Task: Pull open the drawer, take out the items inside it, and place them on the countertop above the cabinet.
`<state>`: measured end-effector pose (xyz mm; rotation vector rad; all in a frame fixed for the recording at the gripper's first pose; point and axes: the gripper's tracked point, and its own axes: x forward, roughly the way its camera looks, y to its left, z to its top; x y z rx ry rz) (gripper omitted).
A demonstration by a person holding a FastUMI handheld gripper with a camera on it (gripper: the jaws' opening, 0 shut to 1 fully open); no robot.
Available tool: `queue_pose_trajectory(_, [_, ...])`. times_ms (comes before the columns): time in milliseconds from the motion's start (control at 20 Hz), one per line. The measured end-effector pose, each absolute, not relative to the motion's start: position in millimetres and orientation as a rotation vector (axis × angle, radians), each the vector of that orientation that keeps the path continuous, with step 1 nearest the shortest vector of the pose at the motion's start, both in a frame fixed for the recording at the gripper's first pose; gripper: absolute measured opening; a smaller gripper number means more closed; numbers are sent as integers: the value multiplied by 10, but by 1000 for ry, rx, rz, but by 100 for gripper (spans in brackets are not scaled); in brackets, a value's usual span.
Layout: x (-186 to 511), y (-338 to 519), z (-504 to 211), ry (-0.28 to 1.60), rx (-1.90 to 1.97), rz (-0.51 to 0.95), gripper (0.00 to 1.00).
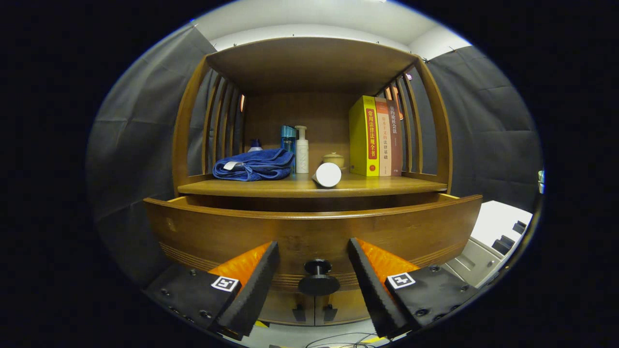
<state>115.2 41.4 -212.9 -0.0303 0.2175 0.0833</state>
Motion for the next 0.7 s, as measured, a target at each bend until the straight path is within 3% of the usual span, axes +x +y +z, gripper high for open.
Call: queue_pose_trajectory(700, [1813,494,-2181,200,-45,84,97])
